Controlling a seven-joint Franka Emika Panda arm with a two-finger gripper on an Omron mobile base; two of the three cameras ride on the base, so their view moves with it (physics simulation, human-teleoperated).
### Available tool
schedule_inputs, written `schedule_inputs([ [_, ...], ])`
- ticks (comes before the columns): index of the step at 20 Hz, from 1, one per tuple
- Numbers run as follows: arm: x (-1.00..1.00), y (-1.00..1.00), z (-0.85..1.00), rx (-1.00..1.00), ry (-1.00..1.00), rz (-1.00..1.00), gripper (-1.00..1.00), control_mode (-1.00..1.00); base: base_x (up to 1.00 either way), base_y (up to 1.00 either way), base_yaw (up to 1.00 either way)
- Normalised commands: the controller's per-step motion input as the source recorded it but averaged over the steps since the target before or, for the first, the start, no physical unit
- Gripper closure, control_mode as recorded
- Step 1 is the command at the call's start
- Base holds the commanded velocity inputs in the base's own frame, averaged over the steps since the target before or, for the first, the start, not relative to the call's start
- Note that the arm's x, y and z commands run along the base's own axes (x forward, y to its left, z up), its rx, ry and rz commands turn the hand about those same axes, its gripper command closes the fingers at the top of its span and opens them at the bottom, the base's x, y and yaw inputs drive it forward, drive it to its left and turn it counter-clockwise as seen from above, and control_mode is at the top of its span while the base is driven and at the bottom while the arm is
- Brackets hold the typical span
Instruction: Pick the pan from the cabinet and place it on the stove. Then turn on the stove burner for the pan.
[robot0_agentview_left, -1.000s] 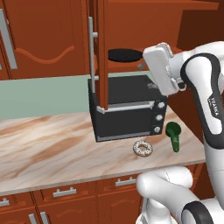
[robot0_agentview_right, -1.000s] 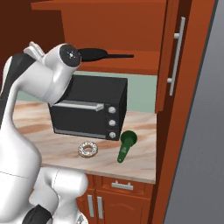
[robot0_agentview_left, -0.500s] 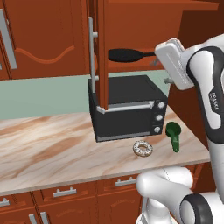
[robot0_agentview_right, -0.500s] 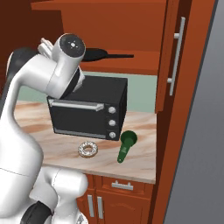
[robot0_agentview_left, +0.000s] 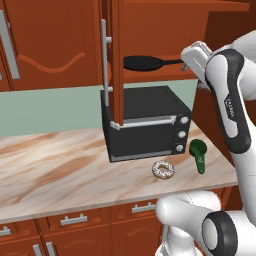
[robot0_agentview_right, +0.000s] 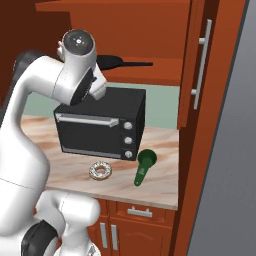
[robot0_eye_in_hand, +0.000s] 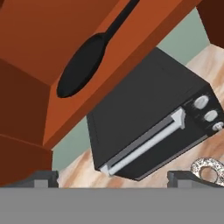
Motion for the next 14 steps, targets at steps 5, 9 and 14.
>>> schedule_inputs([
  [5, 0.38, -0.24, 0.08, -0.08, 0.0, -0.19, -1.0, -1.0, 0.0, 0.0, 0.0],
  [9, 0.43, -0.06, 0.03, -0.06, 0.0, -0.19, -1.0, -1.0, 0.0, 0.0, 0.0],
  [14, 0.43, -0.06, 0.02, -0.05, 0.03, -0.19, -1.0, -1.0, 0.0, 0.0, 0.0],
])
